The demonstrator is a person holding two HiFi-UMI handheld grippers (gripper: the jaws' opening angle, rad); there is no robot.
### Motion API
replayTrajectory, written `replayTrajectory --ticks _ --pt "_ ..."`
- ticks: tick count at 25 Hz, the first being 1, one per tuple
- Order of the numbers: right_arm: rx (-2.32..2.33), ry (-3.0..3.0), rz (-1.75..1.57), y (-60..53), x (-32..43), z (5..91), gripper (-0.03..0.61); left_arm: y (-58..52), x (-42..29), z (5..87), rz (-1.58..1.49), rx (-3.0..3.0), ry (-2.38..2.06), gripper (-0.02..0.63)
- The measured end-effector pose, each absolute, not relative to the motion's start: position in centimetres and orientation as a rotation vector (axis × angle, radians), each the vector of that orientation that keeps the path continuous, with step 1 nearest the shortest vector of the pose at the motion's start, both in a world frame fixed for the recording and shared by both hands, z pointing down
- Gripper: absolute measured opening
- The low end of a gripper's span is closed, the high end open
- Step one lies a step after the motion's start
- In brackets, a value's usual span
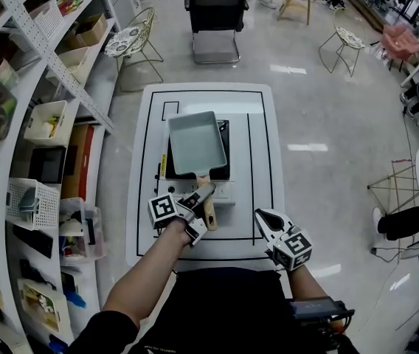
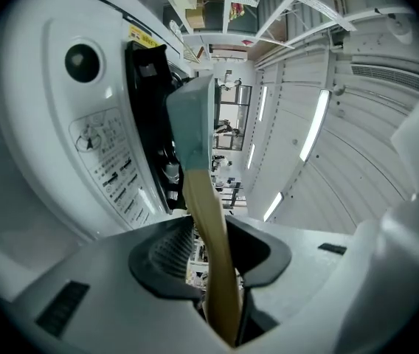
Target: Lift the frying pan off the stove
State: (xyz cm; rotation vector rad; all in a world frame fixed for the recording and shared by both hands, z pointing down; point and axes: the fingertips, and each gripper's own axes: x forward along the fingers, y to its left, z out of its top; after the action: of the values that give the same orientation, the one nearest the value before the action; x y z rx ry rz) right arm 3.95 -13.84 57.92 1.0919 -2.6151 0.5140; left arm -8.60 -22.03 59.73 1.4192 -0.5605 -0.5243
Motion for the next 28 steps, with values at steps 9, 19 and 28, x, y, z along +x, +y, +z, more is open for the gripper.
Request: replayTrajectory --ticks 9,19,28 --pt "1.089 -2.612 0.522 -14.1 3.8 57.8 0.025 -22.0 -8.8 59.7 -0.51 1.384 -0.55 0.112" --pt "1.098 -2.611 0.534 -13.6 4.0 58.4 0.025 -21.6 -8.5 59.0 -0.522 1.405 -0.502 0.107" --pt "1.114 -2.612 0.544 -13.5 4.1 58.3 0.026 -20.5 -7.9 59.0 -0.39 1.386 -0.55 0.104"
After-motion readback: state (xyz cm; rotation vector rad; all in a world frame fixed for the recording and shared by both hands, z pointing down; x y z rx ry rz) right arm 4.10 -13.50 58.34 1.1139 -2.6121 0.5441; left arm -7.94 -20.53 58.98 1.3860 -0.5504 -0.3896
